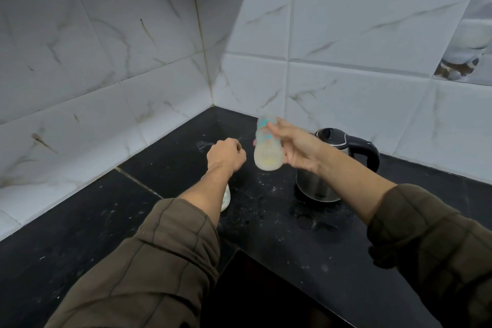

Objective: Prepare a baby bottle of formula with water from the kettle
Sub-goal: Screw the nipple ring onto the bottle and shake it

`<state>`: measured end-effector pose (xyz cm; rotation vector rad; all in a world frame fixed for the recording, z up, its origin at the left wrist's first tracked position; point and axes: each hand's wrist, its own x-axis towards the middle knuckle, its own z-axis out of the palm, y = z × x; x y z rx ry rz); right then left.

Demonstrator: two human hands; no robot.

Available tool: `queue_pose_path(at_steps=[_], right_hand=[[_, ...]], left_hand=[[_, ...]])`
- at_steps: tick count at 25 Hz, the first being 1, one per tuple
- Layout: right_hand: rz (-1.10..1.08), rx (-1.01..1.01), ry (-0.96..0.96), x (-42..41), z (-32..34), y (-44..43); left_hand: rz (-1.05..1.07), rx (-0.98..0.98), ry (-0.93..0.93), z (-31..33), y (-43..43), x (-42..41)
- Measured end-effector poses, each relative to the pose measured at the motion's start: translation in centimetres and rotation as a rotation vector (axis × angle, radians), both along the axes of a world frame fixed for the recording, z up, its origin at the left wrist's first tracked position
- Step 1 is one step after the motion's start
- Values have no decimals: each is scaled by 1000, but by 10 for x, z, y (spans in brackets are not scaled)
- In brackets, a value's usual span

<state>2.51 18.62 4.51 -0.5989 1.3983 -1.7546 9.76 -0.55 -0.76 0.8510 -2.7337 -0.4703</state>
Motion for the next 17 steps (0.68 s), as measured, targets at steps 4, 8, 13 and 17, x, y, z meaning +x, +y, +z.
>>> queue_pose_path(at_steps=[4,8,13,17], right_hand=[[-27,-8,7,-1,-1,-1],[-151,28,-114,-8,-2,-2],[3,23,28,-8,-1,-4],[-149,19,-46,-9,5,-5]], left_hand=[[-1,3,6,-1,-1,0],[-2,5,7,-1,-5,0],[1,1,3,0,-4,-2],[0,2,12,0,-6,-1]])
